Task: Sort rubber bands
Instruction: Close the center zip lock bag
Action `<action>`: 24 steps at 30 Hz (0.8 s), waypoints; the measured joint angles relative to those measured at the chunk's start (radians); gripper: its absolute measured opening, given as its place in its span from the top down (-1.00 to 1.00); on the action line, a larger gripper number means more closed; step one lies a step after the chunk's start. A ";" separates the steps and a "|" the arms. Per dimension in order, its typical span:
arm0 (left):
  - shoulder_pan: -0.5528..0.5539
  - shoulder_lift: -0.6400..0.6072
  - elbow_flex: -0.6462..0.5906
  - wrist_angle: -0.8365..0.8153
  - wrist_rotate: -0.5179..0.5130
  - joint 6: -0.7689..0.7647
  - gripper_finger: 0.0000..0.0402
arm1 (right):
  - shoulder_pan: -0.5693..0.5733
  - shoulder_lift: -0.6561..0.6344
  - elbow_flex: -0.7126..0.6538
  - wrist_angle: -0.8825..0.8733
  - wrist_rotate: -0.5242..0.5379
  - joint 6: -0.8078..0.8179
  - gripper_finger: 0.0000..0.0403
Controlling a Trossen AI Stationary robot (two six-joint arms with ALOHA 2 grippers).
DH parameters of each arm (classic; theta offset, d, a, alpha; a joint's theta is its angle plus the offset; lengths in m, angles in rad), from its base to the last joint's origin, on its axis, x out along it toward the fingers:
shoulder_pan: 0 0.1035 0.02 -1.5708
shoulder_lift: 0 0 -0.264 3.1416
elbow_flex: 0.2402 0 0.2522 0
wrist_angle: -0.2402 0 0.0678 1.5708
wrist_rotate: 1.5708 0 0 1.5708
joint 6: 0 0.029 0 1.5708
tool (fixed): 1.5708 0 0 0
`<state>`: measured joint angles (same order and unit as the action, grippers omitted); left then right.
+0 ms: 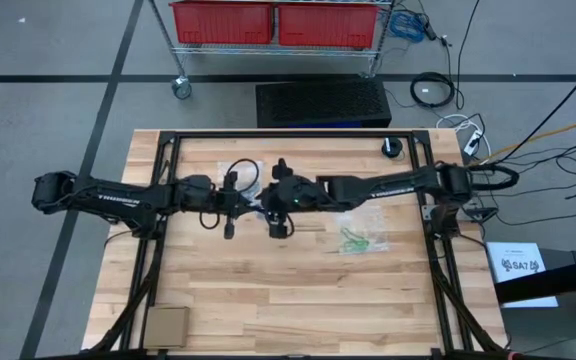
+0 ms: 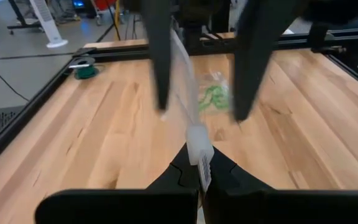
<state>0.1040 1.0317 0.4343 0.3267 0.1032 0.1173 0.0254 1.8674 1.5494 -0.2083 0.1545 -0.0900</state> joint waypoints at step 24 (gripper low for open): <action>0.001 -0.027 0.000 -0.011 -0.004 -0.014 1.00 | -0.029 0.026 0.004 -0.010 -0.044 -0.004 0.97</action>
<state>0.1051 1.0051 0.4343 0.3156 0.0993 0.1036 -0.0040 1.8938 1.5532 -0.2178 0.1105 -0.0940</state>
